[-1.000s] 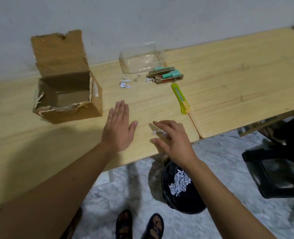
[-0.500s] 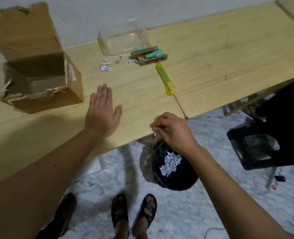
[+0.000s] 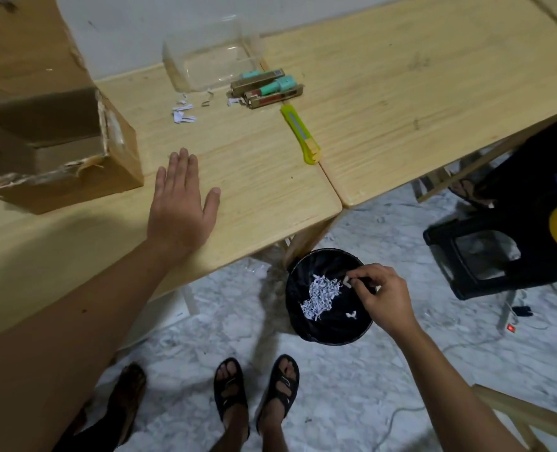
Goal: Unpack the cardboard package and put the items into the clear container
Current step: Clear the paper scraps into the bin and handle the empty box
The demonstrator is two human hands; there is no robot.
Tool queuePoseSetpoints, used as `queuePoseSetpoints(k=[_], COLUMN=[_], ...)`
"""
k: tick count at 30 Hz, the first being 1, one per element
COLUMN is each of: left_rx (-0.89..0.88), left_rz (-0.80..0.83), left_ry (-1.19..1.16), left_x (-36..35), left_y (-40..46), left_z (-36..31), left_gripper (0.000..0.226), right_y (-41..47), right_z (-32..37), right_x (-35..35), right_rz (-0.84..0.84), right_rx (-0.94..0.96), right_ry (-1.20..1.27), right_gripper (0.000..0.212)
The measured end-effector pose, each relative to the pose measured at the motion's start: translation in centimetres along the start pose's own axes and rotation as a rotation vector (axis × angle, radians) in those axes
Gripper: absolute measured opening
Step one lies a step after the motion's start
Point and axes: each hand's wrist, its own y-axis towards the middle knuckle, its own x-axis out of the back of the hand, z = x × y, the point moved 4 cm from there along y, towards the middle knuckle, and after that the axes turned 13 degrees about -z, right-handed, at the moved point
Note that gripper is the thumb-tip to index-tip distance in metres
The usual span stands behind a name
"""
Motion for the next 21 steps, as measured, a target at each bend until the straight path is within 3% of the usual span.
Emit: queuePoseSetpoints(k=[5,11,16,21], left_rx=[0.002,0.044,0.093,0.072], left_rz=[-0.031,0.021,0.042,-0.102], left_ry=[-0.021,-0.046,-0.064,-0.117], left_x=[0.2,0.8,0.6,0.6], left_y=[0.0,0.1,0.2,-0.2], left_z=[0.0,0.0,0.1,0.2], left_gripper=[0.073,0.075,0.075,0.066], right_y=[0.8,5.4,11.1,16.3], right_z=[3.3,12.2,17.8,23.1], right_x=[0.5,1.4,-2.3,-7.2], right_rz=[-0.063,-0.153,-0.041,0.079], right_rx=[0.012,0.139,0.254,0.383], right_ry=[0.133,0.329,0.419,0.379], right_gripper=[0.022,0.016,0.026,0.043])
